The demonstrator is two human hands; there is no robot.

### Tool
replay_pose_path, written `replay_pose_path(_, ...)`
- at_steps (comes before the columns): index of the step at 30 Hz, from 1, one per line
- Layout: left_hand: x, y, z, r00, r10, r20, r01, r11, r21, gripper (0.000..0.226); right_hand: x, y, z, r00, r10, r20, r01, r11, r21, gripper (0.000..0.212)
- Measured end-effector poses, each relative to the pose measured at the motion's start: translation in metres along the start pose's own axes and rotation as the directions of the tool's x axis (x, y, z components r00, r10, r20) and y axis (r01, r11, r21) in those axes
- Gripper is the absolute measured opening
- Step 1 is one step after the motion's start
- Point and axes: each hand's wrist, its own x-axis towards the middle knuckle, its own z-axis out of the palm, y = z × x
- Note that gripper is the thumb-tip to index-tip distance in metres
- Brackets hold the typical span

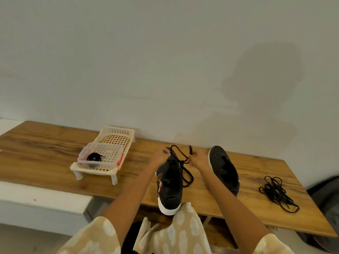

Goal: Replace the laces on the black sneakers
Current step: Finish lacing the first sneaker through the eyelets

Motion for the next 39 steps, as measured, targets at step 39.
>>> replay_pose_path(39,-0.01,-0.059,-0.033,0.897,-0.315,0.31,0.438,0.724,-0.532,0.039,-0.01,-0.029,0.079,0.922,-0.336,0.193,0.387,0.806,-0.448,0.016)
